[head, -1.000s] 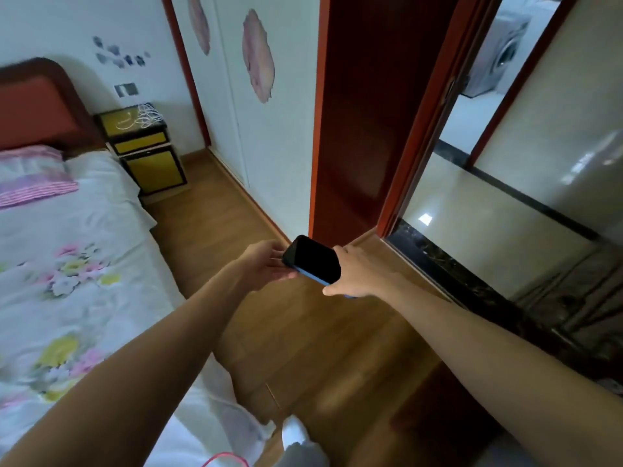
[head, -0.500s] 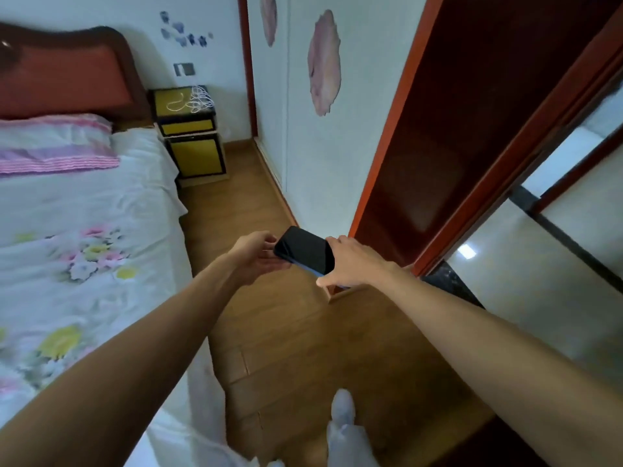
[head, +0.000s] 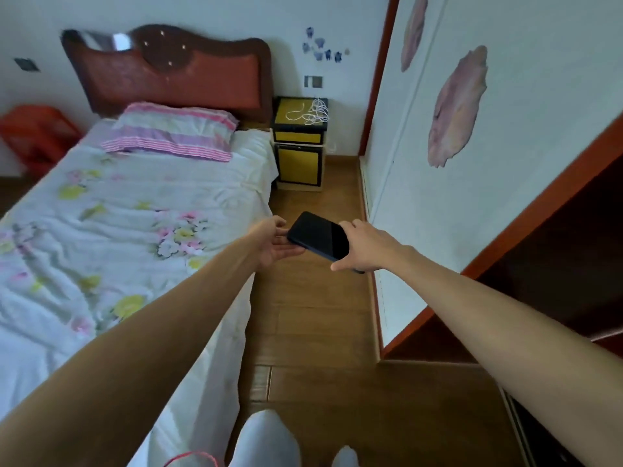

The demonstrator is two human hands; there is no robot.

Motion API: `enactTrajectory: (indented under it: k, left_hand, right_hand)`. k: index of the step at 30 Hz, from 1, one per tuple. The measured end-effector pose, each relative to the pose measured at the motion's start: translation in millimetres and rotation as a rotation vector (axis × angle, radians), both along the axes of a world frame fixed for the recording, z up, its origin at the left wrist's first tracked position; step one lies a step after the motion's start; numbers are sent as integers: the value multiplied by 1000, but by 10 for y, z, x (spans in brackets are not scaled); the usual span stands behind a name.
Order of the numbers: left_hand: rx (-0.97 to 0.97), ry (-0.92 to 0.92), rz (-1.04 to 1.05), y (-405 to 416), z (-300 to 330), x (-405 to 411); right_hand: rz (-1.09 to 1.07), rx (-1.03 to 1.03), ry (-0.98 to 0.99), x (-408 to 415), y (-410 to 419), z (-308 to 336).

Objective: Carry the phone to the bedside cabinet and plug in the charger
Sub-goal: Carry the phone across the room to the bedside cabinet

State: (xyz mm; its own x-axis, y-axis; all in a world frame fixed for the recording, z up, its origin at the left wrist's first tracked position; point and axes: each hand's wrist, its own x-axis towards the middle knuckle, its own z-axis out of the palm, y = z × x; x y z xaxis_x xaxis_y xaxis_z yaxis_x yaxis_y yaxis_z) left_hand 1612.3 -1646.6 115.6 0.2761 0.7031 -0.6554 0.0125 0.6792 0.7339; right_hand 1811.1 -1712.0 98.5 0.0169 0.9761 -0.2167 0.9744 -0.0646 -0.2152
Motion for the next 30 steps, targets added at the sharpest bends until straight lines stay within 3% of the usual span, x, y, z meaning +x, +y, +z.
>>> enactTrajectory:
  k: [8,18,30]
  left_hand:
    - [21,27,68,1160,-92,-4]
    - [22,41,-47,3074,8,224]
    - [0,56,-38,4756,-98,1078]
  right_hand:
    - [104,-18,5,56,1348,-177]
    - [-30,-8,31,189,2943,-134]
    - [0,-4,8,1089,4754,-312]
